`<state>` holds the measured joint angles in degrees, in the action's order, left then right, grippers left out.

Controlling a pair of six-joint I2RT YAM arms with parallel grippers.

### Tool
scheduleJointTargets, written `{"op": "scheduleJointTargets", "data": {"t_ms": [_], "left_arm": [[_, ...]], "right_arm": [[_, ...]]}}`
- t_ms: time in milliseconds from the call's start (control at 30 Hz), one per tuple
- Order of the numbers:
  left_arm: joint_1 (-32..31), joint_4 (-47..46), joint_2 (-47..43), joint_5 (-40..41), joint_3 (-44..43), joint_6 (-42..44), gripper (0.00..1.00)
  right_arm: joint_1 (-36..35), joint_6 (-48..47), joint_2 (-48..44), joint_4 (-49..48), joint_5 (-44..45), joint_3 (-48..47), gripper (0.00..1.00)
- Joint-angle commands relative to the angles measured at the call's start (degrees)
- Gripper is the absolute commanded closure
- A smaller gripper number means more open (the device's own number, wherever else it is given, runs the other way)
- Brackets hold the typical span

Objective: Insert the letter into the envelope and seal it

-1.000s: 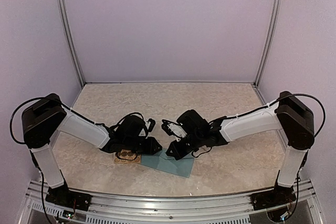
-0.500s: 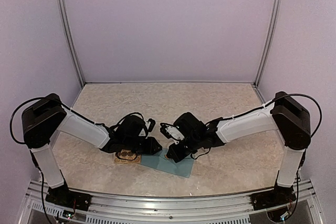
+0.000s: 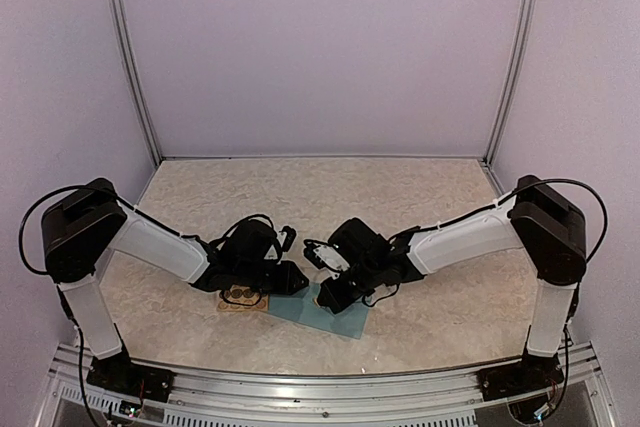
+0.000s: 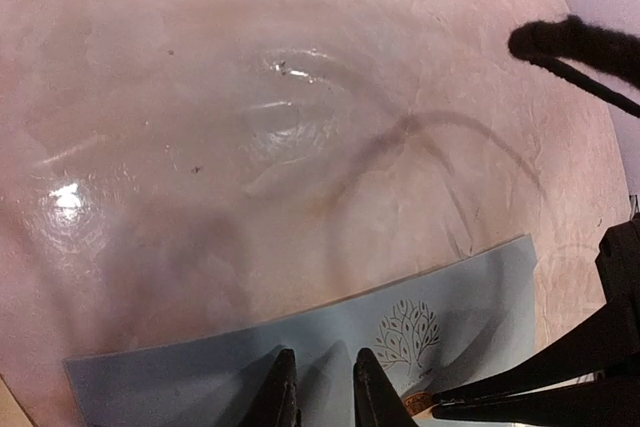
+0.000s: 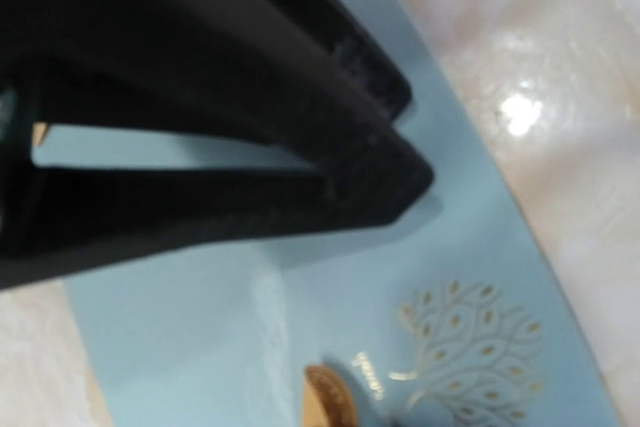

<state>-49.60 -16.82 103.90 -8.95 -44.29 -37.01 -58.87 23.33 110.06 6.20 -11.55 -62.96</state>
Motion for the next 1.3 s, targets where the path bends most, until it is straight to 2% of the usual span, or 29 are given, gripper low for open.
{"op": "scheduleJointTargets", "data": {"t_ms": [0,600,800,1067,1167,1267], "left_arm": [[-0.36,2.76,0.6,0.51,1.23,-0.16,0.82],[-0.41,2.52,0.81,0.52,1.37,-0.34,0.82],[-0.49,2.43,0.78,0.51,1.47,-0.49,0.82],[-0.47,2.58,0.4,0.73,1.75,-0.51,0.82],[-0.46,2.51,0.34,0.76,1.75,-0.59,0.82],[-0.46,2.28,0.42,0.57,1.84,-0.6,0.82]], "right_arm": [[-0.79,-0.7,1.09,0.08,-1.44,-1.16,1.0],[-0.76,-0.04,3.32,-3.17,-5.93,-1.56,1.0],[-0.74,0.11,2.48,-4.6,-7.55,-0.85,0.83],[-0.73,1.63,-3.2,-7.36,-8.25,2.32,0.7],[-0.42,2.5,-5.89,-9.36,-8.45,4.06,0.7],[0.3,3.46,-7.19,-10.54,-7.96,5.47,0.74]]}}
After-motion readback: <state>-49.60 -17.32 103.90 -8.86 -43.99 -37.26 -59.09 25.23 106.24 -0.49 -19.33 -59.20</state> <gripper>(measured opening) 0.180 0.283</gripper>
